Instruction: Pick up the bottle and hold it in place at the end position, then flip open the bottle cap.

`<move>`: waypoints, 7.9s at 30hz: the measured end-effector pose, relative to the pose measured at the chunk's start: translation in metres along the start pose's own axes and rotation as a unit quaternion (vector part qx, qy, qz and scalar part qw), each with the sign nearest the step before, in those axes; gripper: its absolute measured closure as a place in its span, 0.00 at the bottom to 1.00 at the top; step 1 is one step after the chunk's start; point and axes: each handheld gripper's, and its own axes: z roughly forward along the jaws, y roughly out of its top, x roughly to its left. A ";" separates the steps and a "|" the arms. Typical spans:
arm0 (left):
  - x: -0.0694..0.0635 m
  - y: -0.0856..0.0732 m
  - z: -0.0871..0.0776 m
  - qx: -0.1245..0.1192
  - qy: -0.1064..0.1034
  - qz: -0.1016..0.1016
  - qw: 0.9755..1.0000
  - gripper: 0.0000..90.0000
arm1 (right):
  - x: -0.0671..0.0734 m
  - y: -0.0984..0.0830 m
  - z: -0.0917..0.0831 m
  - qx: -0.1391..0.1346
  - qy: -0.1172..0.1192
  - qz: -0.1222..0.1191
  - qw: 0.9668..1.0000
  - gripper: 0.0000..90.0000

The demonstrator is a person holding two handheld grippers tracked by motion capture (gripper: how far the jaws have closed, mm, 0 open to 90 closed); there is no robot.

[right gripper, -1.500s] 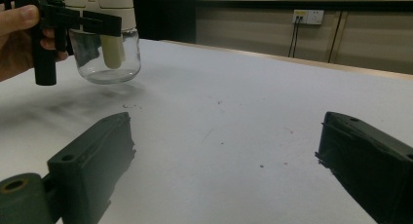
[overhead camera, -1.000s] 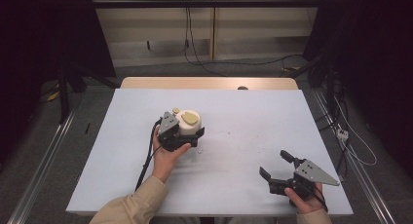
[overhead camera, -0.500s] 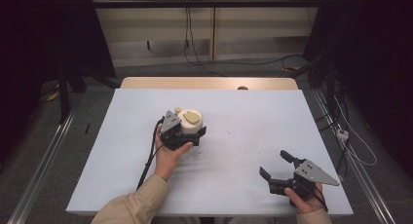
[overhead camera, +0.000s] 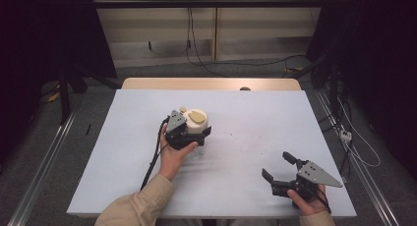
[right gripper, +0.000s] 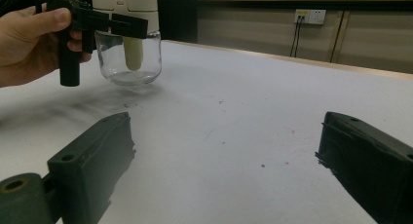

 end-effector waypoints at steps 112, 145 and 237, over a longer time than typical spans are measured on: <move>-0.008 0.000 0.056 -0.001 0.006 -0.003 1.000 0.07 | -0.003 -0.001 0.000 -0.002 0.001 0.005 1.000 0.05; -0.014 -0.004 0.069 0.005 0.003 0.009 1.000 0.07 | -0.003 -0.001 -0.001 -0.003 0.000 0.004 1.000 0.05; -0.014 -0.012 0.061 0.006 -0.005 0.015 1.000 0.06 | 0.021 0.080 0.135 0.070 0.054 0.022 0.996 0.92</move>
